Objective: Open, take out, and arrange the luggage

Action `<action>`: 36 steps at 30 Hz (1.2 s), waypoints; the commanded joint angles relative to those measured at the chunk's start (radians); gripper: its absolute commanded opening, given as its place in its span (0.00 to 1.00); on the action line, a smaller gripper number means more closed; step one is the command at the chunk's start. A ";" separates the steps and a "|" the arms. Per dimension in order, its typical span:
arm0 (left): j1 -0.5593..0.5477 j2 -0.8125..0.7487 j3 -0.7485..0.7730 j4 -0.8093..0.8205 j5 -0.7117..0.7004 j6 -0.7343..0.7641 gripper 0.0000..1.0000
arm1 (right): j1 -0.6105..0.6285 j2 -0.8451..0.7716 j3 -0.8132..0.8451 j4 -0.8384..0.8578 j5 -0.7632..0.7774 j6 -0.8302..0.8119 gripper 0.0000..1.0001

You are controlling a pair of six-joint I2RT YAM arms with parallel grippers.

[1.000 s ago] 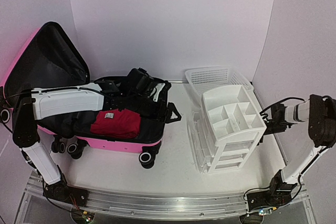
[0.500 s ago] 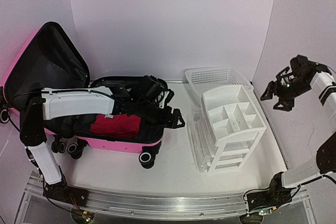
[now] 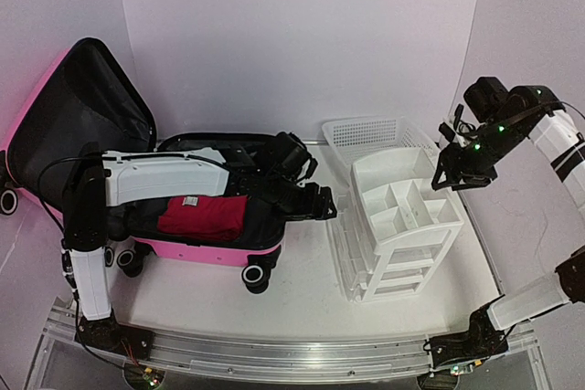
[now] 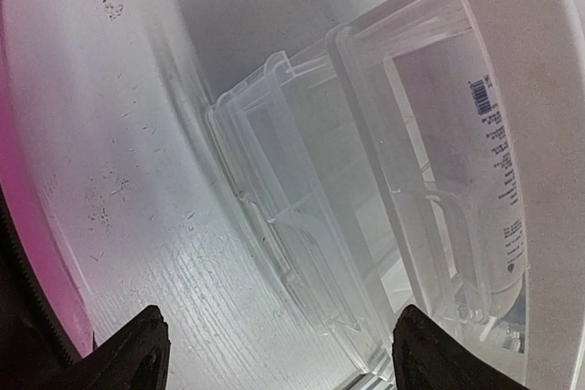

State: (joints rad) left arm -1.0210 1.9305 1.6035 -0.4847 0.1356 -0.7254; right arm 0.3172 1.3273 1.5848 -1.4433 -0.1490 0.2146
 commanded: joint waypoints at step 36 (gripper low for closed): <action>-0.083 0.089 0.208 -0.400 -0.351 0.123 0.80 | 0.089 -0.047 -0.162 0.055 0.409 0.045 0.21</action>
State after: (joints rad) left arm -1.1118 2.0861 1.8229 -0.8074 -0.1703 -0.6518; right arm 0.4175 1.3029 1.4433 -1.3567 0.1478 0.2516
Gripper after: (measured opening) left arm 0.789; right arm 0.208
